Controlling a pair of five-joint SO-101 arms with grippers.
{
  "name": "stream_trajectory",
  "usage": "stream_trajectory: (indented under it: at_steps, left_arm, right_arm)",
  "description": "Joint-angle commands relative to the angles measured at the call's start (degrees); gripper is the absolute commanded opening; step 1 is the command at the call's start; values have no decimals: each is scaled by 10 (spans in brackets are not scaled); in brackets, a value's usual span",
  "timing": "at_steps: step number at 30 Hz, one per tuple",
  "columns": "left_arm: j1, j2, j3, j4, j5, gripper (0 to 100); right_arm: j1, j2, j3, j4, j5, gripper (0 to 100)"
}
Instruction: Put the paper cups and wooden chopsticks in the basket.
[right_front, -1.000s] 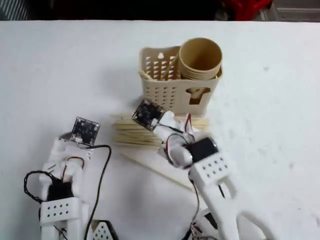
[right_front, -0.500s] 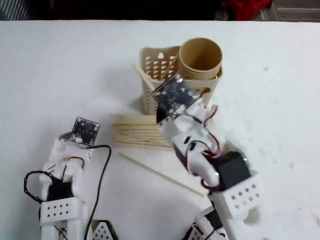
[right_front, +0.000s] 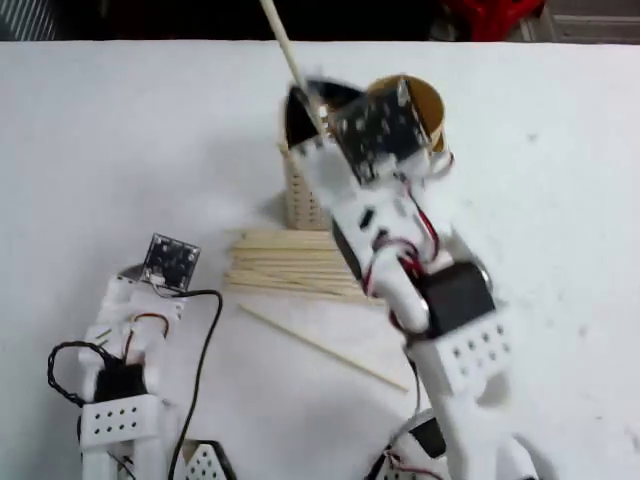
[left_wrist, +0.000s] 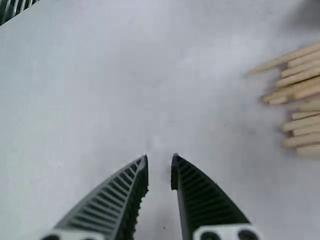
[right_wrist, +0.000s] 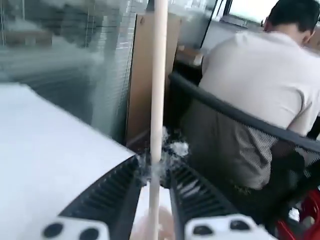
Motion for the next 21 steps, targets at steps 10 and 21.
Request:
stream_trajectory:
  at_steps: [10, 21]
  left_arm:
    - [7, -7, -2, 3, -4, 94]
    - [7, -7, -2, 3, -4, 94]
  right_arm:
    - [32, 137, -93, -44, -66, 18]
    - [48, 153, -92, -44, -63, 18]
